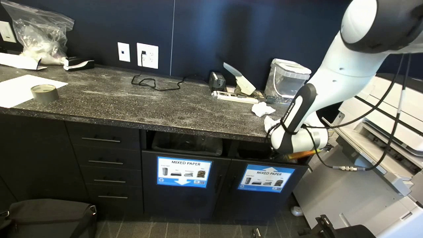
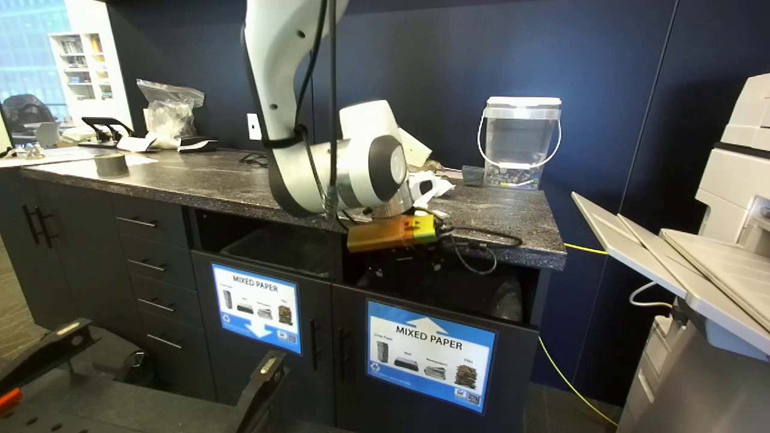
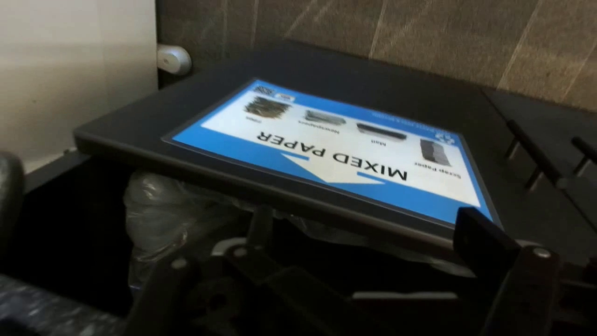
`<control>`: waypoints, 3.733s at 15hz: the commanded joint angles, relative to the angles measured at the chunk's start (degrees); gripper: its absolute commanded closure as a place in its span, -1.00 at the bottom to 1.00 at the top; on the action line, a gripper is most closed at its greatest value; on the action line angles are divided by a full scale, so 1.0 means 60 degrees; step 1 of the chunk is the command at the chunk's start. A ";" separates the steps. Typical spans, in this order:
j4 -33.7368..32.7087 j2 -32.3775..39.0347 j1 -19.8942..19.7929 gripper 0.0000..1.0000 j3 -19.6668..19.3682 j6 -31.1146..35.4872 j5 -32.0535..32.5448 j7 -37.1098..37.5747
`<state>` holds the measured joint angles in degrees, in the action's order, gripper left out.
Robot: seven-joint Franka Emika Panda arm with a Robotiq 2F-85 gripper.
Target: Put the tissues inside the rubbish.
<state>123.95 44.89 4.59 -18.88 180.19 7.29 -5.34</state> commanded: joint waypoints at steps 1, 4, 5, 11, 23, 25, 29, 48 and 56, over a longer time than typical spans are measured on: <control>0.0973 -0.2072 0.1680 -1.00 -0.1548 -0.2534 0.0913 -0.0048; 0.0717 -0.3241 0.2060 -1.00 -0.1926 -0.4230 0.2502 0.0412; 0.0598 -0.3615 0.1919 -1.00 -0.1764 -0.4609 0.2919 0.0578; 0.0261 -0.4889 0.0700 -1.00 -0.0321 -0.5360 0.3694 0.1202; 0.0068 -0.4404 -0.1113 -1.00 0.1695 -0.3810 0.1064 0.1078; -0.0010 -0.4208 -0.1287 -1.00 0.1899 -0.3401 0.0582 0.0839; -0.0228 -0.3714 -0.1590 -1.00 0.2377 -0.2724 -0.0237 0.0477; -0.1426 -0.1843 -0.1179 -1.00 0.1538 -0.1953 0.0392 0.0726; -0.1993 -0.1024 -0.1265 -1.00 0.1524 -0.2030 0.0338 0.0560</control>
<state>114.32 36.60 -3.42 -8.97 167.06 8.76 -1.37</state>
